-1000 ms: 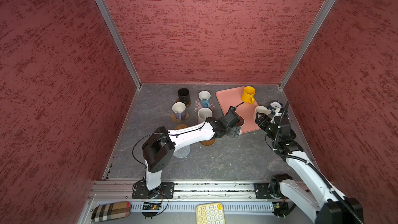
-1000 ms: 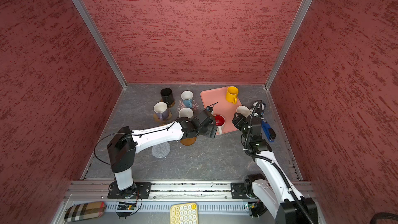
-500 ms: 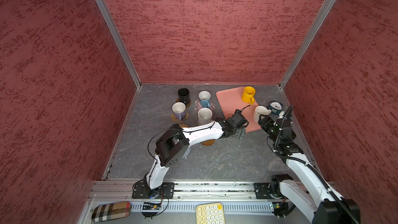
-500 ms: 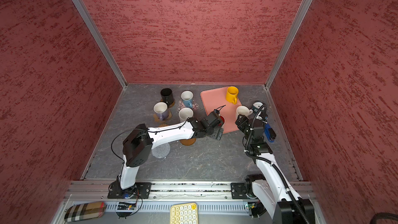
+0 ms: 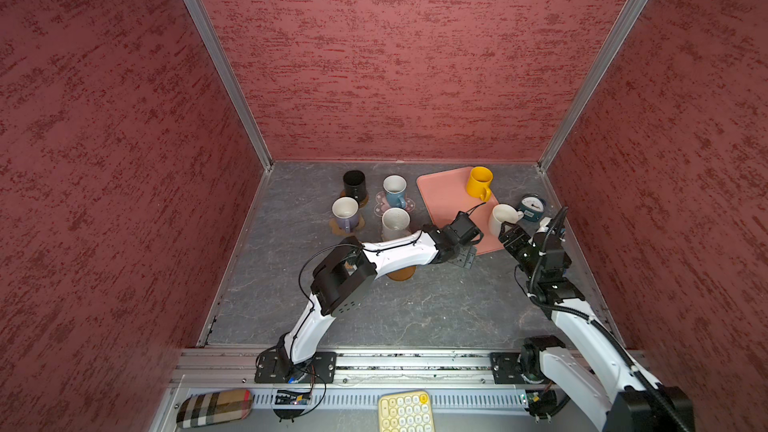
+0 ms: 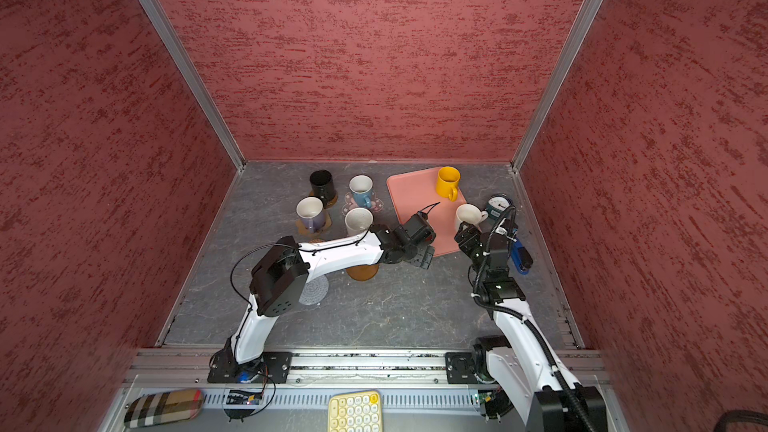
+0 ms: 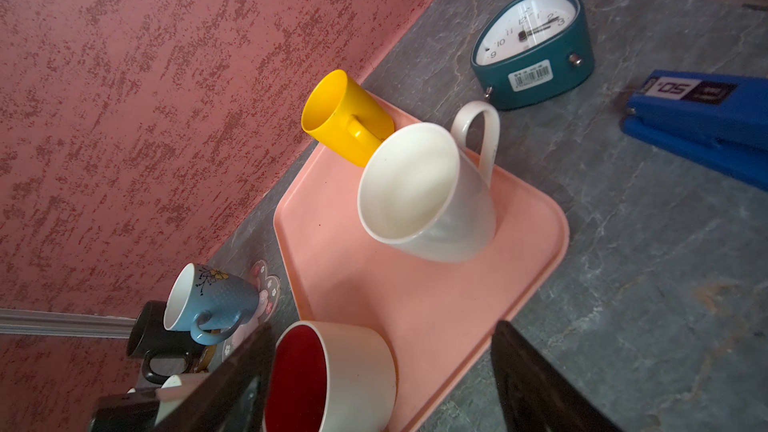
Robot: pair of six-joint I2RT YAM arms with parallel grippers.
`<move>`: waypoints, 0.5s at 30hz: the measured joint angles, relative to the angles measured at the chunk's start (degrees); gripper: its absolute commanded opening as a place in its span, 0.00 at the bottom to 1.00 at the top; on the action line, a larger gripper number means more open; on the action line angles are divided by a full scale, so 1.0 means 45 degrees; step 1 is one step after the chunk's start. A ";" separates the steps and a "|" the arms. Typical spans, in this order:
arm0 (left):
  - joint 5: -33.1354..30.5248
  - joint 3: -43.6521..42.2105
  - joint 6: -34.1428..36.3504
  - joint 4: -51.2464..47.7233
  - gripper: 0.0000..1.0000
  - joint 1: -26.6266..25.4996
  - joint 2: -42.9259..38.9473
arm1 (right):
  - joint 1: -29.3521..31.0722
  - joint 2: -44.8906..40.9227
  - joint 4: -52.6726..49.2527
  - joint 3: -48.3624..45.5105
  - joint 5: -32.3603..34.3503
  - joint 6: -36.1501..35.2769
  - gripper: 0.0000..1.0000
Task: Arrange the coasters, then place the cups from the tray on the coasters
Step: 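Lower the left gripper into the red-lined white mug on the tray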
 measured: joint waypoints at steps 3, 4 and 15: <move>0.0053 0.0112 0.0024 -0.0053 0.83 0.0121 0.0121 | 0.0000 0.0000 0.0034 -0.0024 -0.0019 0.0000 0.83; 0.0141 0.0141 0.0034 -0.0053 0.80 0.0155 0.0141 | 0.0000 0.0000 0.0063 -0.0024 -0.0034 0.0000 0.83; 0.0651 0.0204 0.0083 -0.0024 0.51 0.0476 0.0151 | -0.0005 -0.0019 0.0631 -0.0204 -0.0296 0.0068 0.84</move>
